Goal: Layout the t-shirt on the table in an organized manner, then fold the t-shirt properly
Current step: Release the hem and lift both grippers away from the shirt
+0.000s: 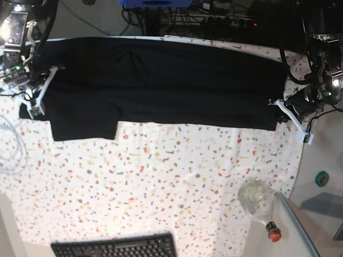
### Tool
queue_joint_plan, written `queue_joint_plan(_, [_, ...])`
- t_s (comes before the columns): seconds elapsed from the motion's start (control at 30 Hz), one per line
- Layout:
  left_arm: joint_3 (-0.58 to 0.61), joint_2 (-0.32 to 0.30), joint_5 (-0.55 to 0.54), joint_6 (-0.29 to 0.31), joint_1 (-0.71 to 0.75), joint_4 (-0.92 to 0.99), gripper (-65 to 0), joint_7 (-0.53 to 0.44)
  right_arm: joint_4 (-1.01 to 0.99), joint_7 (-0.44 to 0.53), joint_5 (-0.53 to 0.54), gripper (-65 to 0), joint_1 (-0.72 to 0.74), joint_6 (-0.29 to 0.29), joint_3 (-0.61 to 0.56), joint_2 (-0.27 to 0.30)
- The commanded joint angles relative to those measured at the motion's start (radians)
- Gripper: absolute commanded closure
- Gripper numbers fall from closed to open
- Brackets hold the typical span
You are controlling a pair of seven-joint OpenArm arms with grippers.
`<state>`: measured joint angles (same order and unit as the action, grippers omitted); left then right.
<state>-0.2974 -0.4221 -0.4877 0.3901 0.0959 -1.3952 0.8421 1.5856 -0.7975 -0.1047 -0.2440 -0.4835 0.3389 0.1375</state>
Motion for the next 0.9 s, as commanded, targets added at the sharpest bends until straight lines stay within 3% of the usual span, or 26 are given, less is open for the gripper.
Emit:
queue_joint_plan(0.0, [-0.006,-0.024,-0.006,-0.004,-0.014,0.006,0.0,-0.014,0.009,0.010,-0.005,0.0,0.011,0.004,0.007,0.015])
queue_joint_plan(0.8, [-0.013,-0.028,-0.004,-0.009,0.017,0.030,0.0,-0.007,0.011,0.000,-0.007,0.0,0.011,0.010,0.007,0.020])
queue_joint_plan(0.83, [-0.013,-0.028,-0.004,-0.010,0.017,0.030,0.0,-0.007,0.011,0.000,-0.007,-6.6,0.011,0.010,0.007,0.020])
queue_joint_plan(0.87, [-0.015,-0.028,-0.004,-0.010,0.021,0.030,-5.1,-0.007,0.012,0.000,-0.007,-14.0,0.010,0.010,0.012,0.020])
